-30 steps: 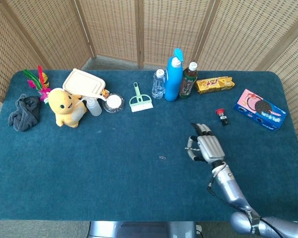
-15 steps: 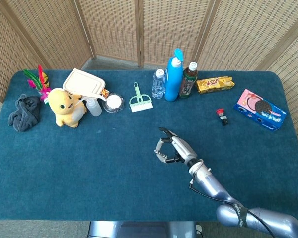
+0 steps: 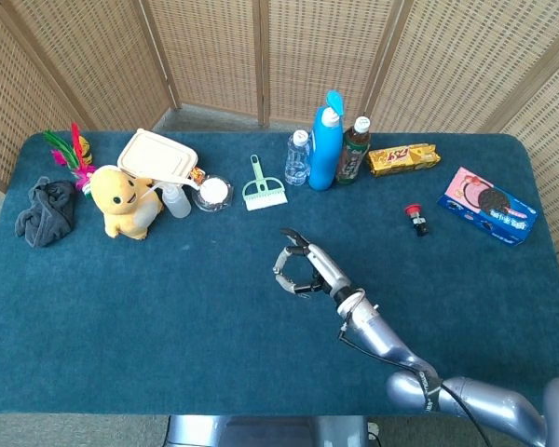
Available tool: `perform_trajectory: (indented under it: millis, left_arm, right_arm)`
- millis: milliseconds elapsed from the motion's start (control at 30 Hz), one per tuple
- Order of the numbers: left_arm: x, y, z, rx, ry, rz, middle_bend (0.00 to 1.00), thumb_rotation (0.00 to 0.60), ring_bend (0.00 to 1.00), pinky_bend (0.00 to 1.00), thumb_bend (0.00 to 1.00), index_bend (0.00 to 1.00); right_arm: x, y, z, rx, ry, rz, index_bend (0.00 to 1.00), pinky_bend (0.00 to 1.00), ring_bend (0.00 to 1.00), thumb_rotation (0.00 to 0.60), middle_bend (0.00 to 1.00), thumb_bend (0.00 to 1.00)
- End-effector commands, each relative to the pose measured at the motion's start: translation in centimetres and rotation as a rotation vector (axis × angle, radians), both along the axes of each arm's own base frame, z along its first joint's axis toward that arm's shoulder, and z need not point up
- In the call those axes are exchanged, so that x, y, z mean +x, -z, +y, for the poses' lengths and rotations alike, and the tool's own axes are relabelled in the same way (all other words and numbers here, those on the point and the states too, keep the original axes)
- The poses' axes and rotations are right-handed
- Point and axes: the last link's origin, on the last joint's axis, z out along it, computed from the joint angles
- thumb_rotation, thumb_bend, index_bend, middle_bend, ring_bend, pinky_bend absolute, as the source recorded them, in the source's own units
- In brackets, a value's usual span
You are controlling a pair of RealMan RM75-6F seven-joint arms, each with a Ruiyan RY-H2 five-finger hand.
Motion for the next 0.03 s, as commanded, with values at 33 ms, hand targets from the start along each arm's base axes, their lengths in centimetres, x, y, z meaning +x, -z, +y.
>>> perform_trajectory:
  millis: [33]
  left_arm:
    - [0.02, -0.06, -0.06, 0.002, 0.0, 0.001, 0.0, 0.6, 0.0, 0.05, 0.36, 0.0]
  right_arm:
    - [0.07, 0.53, 0.05, 0.008, -0.008, -0.001, 0.72, 0.0, 0.0, 0.6, 0.09, 0.57]
